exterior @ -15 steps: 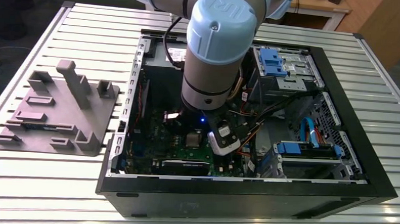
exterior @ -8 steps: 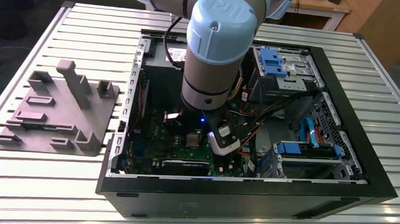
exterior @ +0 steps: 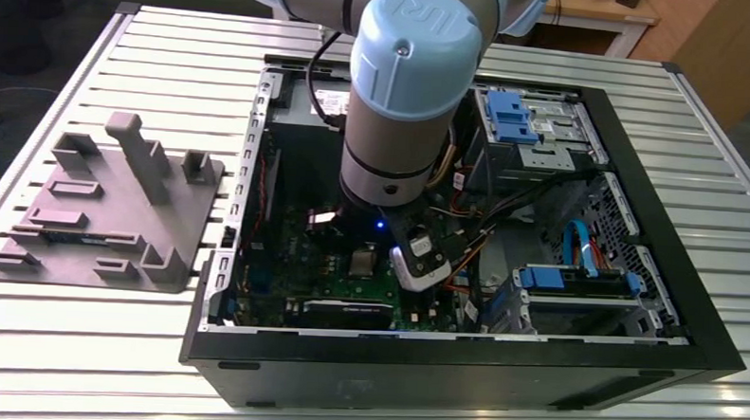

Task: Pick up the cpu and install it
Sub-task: 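Place the cpu into insertion slot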

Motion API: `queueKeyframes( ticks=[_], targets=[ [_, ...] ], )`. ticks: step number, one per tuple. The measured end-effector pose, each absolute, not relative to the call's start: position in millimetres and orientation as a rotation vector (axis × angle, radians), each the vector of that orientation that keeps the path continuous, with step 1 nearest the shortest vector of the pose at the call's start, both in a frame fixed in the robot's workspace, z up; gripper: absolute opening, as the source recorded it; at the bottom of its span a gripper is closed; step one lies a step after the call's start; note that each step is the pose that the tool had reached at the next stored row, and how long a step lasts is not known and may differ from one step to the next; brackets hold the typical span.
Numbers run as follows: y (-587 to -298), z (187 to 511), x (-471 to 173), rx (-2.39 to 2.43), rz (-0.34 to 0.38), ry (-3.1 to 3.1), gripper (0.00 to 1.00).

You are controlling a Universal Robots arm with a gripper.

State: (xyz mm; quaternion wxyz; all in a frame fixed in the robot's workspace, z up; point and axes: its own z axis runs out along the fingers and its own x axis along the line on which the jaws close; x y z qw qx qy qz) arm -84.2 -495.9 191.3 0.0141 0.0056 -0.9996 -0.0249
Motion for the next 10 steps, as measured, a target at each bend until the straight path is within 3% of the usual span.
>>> queueKeyframes(
  ticks=[10],
  targets=[
    [-495.9, 196.0, -84.3, 0.017, -0.078, -3.112, 0.38]
  ],
)
